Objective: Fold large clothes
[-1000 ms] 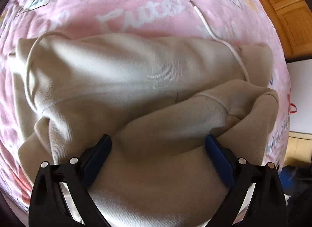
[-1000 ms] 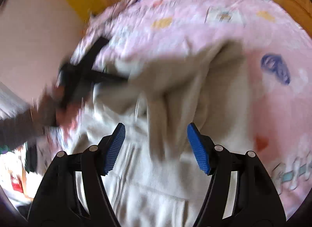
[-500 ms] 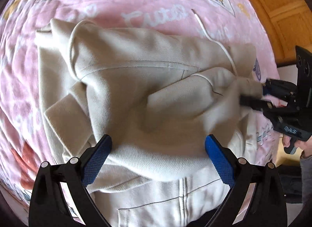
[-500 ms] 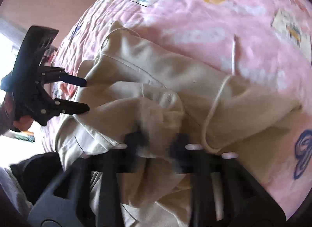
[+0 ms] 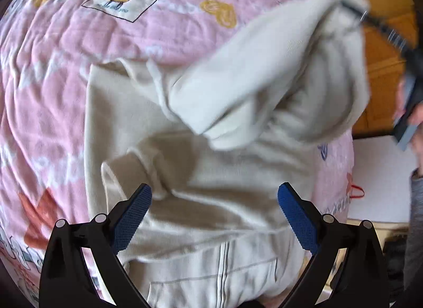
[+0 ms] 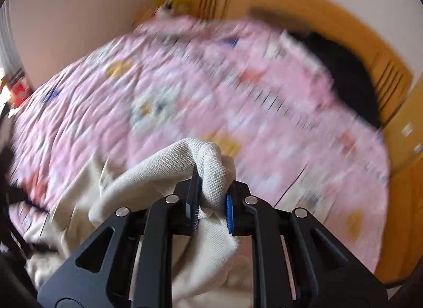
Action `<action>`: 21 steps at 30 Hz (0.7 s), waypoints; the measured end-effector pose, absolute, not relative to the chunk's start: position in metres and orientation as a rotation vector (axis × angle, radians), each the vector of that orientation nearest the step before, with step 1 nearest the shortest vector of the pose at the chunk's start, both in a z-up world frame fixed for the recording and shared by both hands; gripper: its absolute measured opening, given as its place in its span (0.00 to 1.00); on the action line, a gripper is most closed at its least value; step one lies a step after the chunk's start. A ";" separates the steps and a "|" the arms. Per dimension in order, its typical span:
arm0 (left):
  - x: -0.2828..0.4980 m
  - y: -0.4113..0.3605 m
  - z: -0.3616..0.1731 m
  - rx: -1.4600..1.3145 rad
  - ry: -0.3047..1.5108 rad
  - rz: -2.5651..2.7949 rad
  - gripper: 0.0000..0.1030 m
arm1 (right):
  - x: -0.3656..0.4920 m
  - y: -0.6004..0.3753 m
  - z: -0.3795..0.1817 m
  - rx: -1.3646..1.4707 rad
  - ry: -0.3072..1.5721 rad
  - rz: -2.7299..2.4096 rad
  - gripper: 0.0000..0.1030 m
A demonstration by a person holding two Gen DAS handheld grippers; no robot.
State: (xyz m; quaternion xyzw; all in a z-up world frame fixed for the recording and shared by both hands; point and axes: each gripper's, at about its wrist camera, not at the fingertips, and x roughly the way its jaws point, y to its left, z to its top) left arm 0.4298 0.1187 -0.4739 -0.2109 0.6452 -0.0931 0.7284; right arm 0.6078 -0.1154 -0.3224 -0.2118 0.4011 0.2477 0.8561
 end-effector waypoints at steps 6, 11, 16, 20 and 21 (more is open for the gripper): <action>0.501 0.110 -0.528 -0.511 1.415 0.012 0.90 | 0.578 -0.102 -0.335 -0.522 0.780 0.572 0.14; 0.512 0.117 -0.573 -0.550 1.596 -0.006 0.91 | 0.482 -0.114 -0.385 -0.570 0.769 0.604 0.15; 0.444 0.110 -0.566 -0.461 1.767 -0.198 0.91 | 0.381 -0.118 -0.419 -0.543 0.773 0.669 0.15; 0.398 0.109 -0.531 -0.456 1.748 -0.223 0.91 | 0.326 -0.113 -0.449 -0.536 0.853 0.705 0.21; 0.394 0.109 -0.522 -0.446 1.726 -0.195 0.91 | 0.315 -0.112 -0.463 -0.556 0.890 0.711 0.32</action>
